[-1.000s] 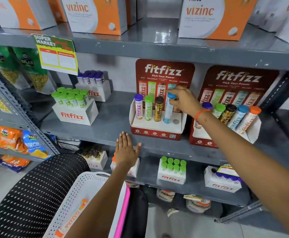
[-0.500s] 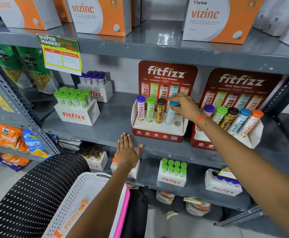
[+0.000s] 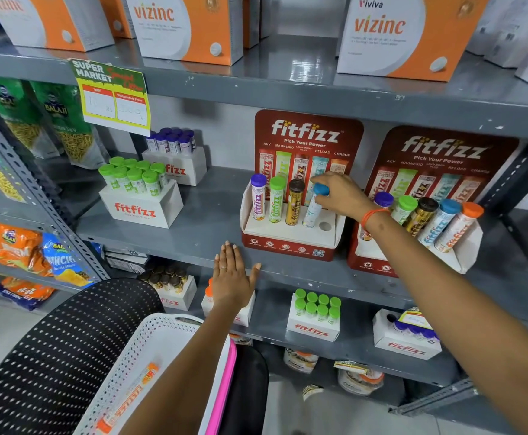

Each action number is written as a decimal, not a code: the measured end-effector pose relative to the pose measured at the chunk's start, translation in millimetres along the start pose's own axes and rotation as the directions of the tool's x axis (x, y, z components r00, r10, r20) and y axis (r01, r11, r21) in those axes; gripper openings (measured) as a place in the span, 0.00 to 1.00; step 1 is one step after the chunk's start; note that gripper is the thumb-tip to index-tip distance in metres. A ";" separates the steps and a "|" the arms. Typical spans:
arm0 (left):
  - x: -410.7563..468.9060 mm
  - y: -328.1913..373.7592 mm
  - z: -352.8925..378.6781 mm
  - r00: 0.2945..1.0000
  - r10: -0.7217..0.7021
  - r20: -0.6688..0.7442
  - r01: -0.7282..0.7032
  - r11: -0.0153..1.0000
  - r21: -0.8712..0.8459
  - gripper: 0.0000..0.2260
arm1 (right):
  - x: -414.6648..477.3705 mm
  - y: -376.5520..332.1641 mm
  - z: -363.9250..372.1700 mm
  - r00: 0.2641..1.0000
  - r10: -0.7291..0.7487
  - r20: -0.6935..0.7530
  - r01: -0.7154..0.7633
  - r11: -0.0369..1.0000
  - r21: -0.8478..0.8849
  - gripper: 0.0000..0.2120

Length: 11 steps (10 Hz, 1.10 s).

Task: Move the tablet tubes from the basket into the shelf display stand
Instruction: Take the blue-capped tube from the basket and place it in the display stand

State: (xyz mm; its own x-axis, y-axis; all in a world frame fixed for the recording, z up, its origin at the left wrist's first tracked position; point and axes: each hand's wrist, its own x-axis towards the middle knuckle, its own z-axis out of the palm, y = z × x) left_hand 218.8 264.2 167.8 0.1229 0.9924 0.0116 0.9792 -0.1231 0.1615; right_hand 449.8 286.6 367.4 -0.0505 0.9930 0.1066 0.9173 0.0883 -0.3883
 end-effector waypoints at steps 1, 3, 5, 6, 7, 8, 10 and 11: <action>0.0 0.2 0.0 1.000 -0.002 0.001 0.002 1.000 -0.005 0.37 | -0.6 1.5 4.6 0.996 0.065 -0.058 -0.067 0.997 -0.027 0.24; -0.3 0.0 0.5 1.000 -0.008 0.004 0.008 1.000 -0.015 0.37 | 0.3 6.3 4.8 0.995 0.061 -0.075 -0.059 0.998 0.032 0.17; 0.3 -0.1 1.6 1.000 -0.006 0.000 0.006 1.000 -0.021 0.37 | -0.5 2.9 -3.3 0.999 -0.001 0.033 -0.001 0.998 0.061 0.33; 0.6 -0.9 1.8 1.000 -0.010 -0.004 0.010 0.999 -0.035 0.37 | -1.6 5.1 1.7 0.996 0.054 -0.069 -0.051 0.998 0.045 0.23; -0.3 -1.1 2.2 1.000 -0.006 -0.005 0.006 1.000 -0.026 0.37 | -2.9 3.9 2.3 0.995 0.035 -0.096 -0.030 0.998 0.057 0.17; 0.6 -1.2 2.1 1.000 -0.002 -0.007 0.002 1.000 -0.019 0.37 | -3.0 2.8 0.7 0.997 0.014 -0.076 -0.010 0.998 0.061 0.17; 3.5 -2.5 -0.7 1.000 0.015 0.018 -0.014 0.998 -0.053 0.38 | -9.7 -4.4 13.5 0.978 0.029 -0.207 -0.018 0.998 0.055 0.29; -3.5 -8.8 -9.8 0.999 0.038 -0.028 -0.042 0.986 -0.163 0.38 | -25.9 -25.9 37.8 0.873 -0.043 -0.485 0.109 0.988 0.109 0.21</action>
State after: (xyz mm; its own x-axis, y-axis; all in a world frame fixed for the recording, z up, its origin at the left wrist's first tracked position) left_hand 208.2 261.8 176.0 0.1556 0.9868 0.0457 0.9336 -0.1620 0.3196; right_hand 412.3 261.5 340.1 0.1085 0.8255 0.5538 0.8580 0.2035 -0.4715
